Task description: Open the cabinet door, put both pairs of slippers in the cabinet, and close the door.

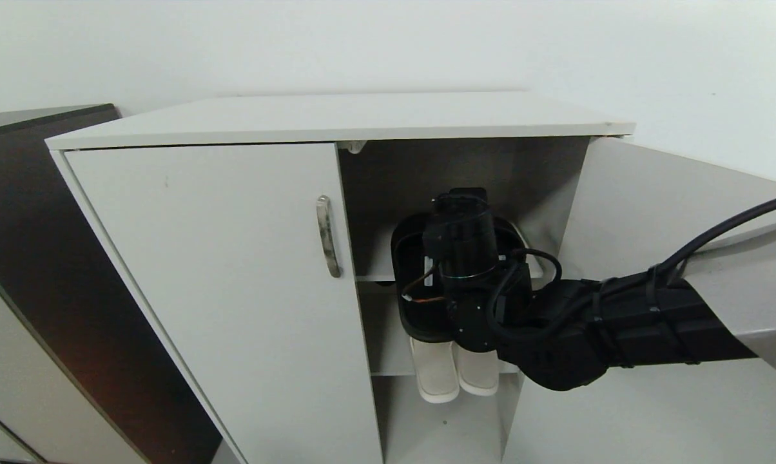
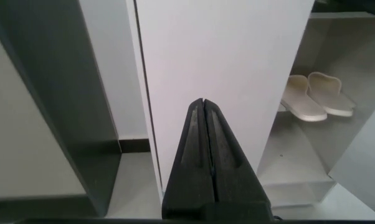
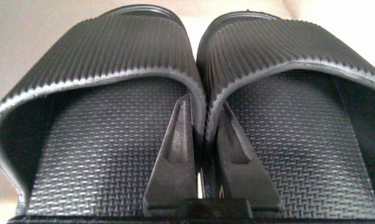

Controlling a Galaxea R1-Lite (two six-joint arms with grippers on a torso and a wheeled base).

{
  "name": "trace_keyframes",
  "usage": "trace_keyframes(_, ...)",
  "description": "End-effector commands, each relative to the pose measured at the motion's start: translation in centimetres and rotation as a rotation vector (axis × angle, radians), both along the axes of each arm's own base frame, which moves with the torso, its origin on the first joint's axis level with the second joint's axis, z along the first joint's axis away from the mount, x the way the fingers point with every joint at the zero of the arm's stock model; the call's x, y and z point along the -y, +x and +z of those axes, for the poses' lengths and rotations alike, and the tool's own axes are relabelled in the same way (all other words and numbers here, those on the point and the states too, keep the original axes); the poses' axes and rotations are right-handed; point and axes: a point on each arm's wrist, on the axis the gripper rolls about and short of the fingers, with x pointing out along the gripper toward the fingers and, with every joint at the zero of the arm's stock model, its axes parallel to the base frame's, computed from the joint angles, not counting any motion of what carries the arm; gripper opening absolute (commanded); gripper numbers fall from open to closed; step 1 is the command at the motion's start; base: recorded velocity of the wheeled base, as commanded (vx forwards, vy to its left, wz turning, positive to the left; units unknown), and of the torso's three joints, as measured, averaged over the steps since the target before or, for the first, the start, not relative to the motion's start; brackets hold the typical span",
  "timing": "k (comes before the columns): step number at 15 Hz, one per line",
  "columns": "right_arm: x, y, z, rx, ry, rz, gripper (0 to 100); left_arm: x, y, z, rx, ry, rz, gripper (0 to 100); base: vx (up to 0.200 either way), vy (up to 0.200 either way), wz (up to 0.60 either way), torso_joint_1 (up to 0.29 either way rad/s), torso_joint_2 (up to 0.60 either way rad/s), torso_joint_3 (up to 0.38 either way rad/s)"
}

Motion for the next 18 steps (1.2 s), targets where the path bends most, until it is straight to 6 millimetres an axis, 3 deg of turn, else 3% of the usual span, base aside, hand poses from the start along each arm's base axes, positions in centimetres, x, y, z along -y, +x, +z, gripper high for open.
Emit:
trace_keyframes(1, 0.1, 0.6, -0.5, -0.007, -0.008, -0.011, 0, 0.0, 0.0, 0.0, -0.002, 0.000, 0.000, 0, 0.000, 0.000, 0.00, 0.000, 0.00, 0.000)
trace_keyframes(9, 0.0, 4.8, -0.2, -0.015, -0.013, -0.073, 0, 0.0, 0.0, 0.0, 0.000, -0.002, 0.000, 0, 0.000, 0.000, 0.00, 0.000, 0.00, 0.000)
trace_keyframes(18, -0.5, 7.1, 1.0, -0.019, -0.001, -0.054, 0, 0.0, 0.0, 0.0, 0.000, -0.003, 0.000, 0, 0.000, 0.000, 0.00, 0.000, 0.00, 0.000)
